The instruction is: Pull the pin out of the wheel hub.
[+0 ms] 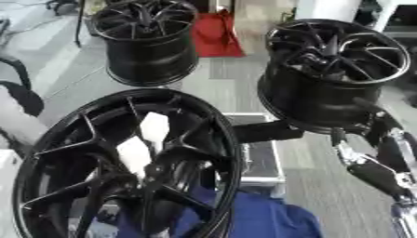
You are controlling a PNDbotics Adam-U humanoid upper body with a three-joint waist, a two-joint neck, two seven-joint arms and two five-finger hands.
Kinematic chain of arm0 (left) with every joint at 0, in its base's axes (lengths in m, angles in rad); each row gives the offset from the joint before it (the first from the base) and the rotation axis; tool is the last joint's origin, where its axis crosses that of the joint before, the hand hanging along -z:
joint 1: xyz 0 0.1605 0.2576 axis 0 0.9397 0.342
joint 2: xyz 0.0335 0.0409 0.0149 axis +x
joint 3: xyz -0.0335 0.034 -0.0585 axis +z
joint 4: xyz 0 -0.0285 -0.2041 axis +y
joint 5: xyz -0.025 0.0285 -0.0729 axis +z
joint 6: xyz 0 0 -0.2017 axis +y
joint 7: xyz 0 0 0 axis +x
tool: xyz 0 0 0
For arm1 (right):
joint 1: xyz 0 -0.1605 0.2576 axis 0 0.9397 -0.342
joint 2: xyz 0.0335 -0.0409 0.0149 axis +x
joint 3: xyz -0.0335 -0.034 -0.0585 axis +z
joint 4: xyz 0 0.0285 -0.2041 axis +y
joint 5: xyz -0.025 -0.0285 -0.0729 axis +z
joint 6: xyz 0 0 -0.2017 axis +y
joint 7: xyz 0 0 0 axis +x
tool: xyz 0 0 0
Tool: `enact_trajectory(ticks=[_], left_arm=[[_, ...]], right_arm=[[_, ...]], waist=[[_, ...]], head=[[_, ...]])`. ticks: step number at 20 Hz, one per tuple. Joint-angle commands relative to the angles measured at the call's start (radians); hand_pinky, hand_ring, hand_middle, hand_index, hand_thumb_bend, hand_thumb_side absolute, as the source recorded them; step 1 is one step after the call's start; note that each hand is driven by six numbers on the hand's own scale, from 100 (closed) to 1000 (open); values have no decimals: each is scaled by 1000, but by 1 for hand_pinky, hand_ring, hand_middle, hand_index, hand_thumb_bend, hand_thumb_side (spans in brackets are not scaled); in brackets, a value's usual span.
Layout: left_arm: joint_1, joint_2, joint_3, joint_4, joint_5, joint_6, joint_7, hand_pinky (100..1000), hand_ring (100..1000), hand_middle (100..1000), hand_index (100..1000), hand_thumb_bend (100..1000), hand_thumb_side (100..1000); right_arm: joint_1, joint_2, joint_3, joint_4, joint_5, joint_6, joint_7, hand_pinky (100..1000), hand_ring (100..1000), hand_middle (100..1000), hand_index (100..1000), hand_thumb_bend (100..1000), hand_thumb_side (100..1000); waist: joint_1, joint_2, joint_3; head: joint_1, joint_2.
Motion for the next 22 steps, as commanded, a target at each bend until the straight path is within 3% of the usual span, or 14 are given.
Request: enact_trajectory(ticks=[1, 4, 9, 16, 22], left_arm=[[2, -18, 46, -68, 89, -33, 127, 724, 776, 767, 854, 510, 691], [7, -97, 50, -187, 185, -84, 239, 702, 750, 739, 829, 429, 705], [5, -249, 46, -380, 252, -126, 314, 684, 738, 724, 806, 376, 710], [27, -432, 42, -568, 279, -197, 303, 687, 743, 731, 806, 390, 658], [39, -491, 37, -609, 284, -210, 291, 683, 737, 724, 804, 386, 653]], right_arm=[[-13, -15, -12, -11, 3, 0, -4, 779, 850, 779, 897, 261, 241], [-15, -10, -12, -11, 2, 0, -4, 779, 850, 779, 897, 261, 241], [-20, -5, -10, -11, 1, 1, -1, 779, 851, 779, 895, 259, 239], [-25, 0, -10, -13, 5, 1, 6, 780, 851, 779, 895, 261, 236], [-26, 4, -7, -15, 8, 1, 14, 781, 852, 780, 895, 263, 236]], waist=[[-1, -8, 1], [-7, -6, -1], [-14, -3, -3], [-23, -3, -9], [-21, -4, -4]], head=[[0, -11], [3, -12], [1, -5], [-2, 6], [-3, 11]])
